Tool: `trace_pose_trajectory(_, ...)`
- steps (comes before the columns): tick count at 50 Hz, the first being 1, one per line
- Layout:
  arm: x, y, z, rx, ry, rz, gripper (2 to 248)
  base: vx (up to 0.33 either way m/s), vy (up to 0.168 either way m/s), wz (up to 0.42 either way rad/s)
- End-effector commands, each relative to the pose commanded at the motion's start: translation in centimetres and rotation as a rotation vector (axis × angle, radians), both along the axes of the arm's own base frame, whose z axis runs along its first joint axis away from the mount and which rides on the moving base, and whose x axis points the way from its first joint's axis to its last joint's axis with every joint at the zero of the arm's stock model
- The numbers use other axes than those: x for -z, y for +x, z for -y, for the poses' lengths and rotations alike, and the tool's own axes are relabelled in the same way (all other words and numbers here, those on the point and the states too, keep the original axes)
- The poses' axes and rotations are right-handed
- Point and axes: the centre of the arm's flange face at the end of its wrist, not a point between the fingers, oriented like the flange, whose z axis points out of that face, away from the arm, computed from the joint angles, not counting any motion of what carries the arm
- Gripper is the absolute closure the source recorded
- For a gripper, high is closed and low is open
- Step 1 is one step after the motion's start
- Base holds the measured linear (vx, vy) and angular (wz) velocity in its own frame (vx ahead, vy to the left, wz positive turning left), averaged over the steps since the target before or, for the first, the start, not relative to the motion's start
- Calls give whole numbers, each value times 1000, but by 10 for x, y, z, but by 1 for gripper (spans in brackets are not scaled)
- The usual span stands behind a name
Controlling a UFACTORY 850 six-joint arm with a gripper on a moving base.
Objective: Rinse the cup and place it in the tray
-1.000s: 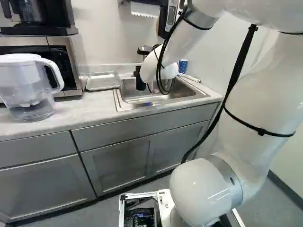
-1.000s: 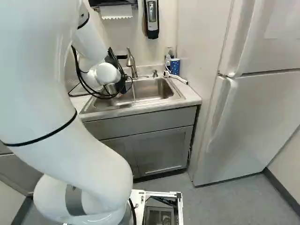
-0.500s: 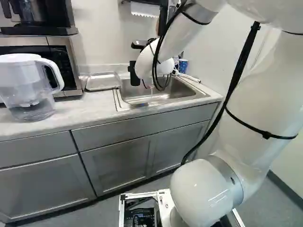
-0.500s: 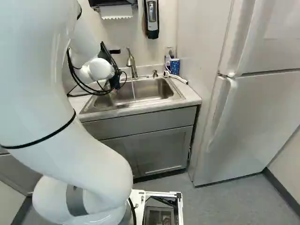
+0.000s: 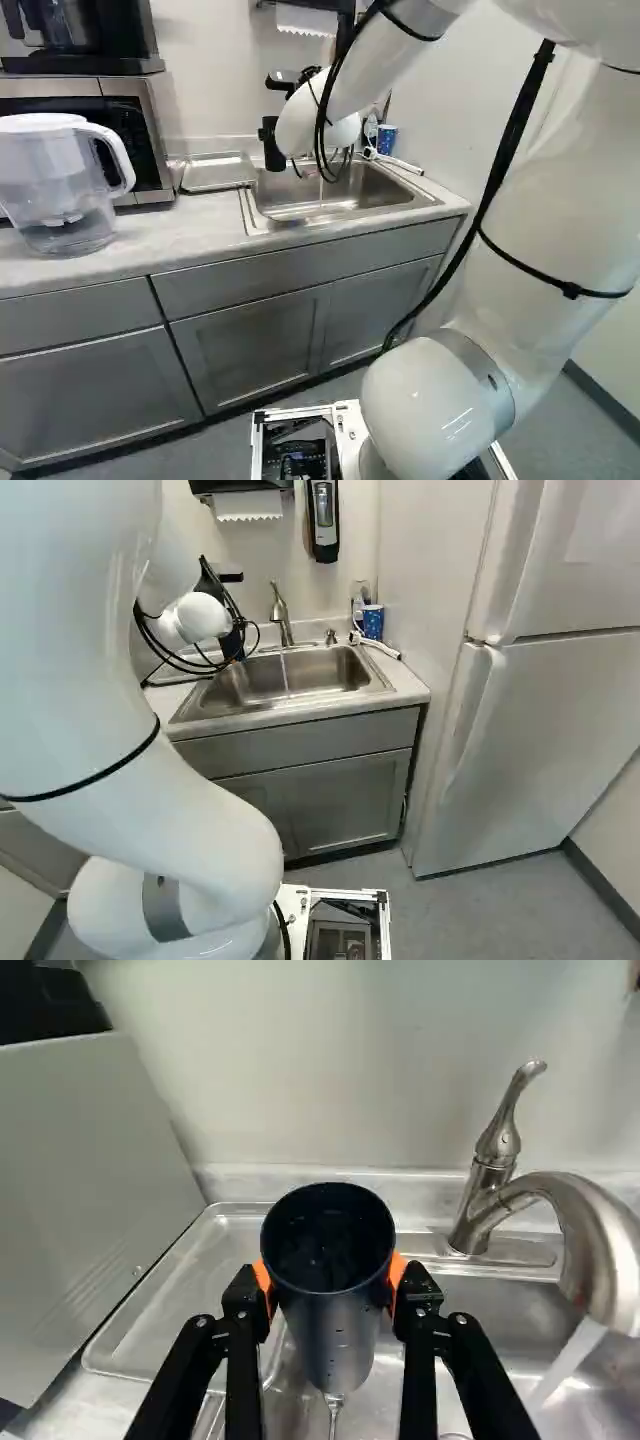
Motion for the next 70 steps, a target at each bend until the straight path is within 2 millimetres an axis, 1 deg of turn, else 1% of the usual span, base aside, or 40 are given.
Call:
trace_pose_trajectory(30, -28, 0, -32, -62, -20, 19, 126, 0, 0, 0)
trace_pose_trajectory(36, -28, -1, -34, -64, -15, 17, 126, 0, 0, 0)
trace_pose_trajectory(70, -28, -1, -34, 21, 274, -121, 126, 0, 0, 0)
